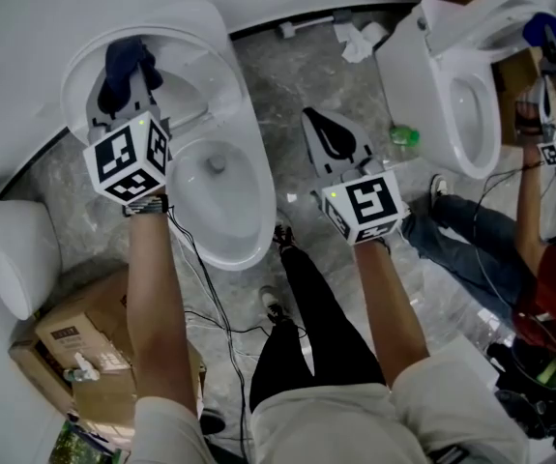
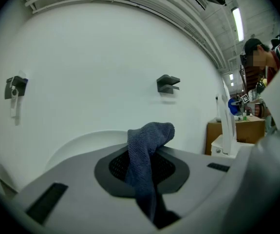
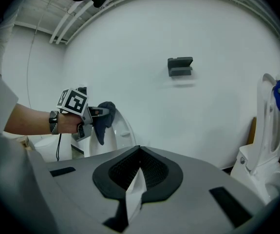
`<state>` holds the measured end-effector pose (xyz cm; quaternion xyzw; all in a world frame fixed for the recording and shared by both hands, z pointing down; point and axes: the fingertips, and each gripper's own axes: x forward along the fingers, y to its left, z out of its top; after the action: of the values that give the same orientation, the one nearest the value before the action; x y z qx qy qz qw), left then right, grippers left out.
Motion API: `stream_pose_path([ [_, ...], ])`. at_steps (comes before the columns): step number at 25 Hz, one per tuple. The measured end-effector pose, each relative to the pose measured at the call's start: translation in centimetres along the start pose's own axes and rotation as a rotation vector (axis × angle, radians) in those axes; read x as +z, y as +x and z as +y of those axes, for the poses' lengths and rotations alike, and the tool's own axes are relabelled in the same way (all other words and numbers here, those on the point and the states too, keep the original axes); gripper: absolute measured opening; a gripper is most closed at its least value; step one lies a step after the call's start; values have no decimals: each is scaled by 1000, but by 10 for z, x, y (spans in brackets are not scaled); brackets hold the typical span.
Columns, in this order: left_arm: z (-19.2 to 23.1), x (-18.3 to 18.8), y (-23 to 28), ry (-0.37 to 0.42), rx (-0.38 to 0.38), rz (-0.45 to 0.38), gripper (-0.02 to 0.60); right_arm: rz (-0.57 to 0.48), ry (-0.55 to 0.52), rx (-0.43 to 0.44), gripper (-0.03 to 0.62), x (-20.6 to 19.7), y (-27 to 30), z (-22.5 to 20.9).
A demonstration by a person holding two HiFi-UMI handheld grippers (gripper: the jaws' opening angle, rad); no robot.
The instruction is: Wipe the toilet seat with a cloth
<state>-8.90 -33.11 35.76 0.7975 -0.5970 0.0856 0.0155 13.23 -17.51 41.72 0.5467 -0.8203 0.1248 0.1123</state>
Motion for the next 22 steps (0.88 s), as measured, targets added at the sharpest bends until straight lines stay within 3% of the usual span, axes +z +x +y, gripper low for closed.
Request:
stream_pose_path([
  [9,-69,-54,17,-2,-149,83,41,27,-5,5,20,-11,-2,-9],
  [15,-93,-79,17,-28,-187,85,41,42,5,-7,20,-22,-6,-18],
  [22,-118,-138,19,-37,-238,194,41,61,16,-16,20,-37,-11,-25],
])
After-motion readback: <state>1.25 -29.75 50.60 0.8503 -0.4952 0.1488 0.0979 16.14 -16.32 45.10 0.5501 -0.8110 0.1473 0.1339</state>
